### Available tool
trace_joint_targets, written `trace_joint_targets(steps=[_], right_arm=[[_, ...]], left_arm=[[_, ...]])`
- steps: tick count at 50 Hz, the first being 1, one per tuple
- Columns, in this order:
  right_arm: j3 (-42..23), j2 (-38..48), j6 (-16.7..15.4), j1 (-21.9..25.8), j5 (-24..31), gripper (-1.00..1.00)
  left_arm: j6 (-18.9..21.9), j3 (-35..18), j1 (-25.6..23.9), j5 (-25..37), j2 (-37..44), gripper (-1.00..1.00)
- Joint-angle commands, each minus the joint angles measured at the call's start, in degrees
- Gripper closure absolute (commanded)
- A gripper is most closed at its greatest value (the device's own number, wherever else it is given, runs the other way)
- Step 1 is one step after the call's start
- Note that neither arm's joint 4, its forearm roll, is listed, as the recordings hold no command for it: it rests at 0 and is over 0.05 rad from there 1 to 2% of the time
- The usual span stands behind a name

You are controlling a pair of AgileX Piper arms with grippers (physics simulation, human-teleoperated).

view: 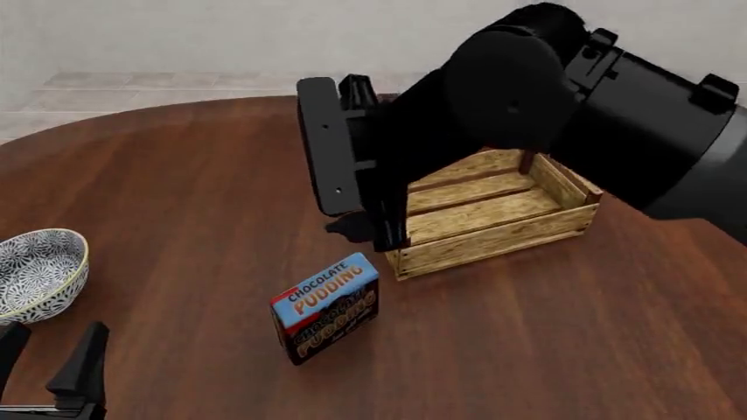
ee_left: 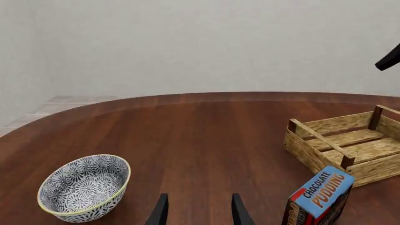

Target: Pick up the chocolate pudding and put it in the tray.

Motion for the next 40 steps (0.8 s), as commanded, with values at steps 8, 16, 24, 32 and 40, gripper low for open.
trace_joint_targets(steps=[8,16,24,32,40], right_arm=[[0.2,2.5,-6.8,-2.0,2.9,-1.00],[-0.3,3.7,-8.4,-2.1,4.0,-1.00],[-0.6,5.1,-10.5,-2.5,4.3,-1.00],[1.7,4.8,-13.6,-2.9,3.6,-1.00],[2.2,5.2,-14.1,-2.5,3.9,-1.00]], left_arm=[[0.0,0.0,0.0,0.0,0.0,-1.00],[0.0,0.0,0.0,0.0,0.0,-1.00],[0.0,0.0,0.0,0.0,0.0,-1.00],[0.0,0.0,0.0,0.0,0.0,-1.00],[0.0,0.0,0.0,0.0,0.0,-1.00]])
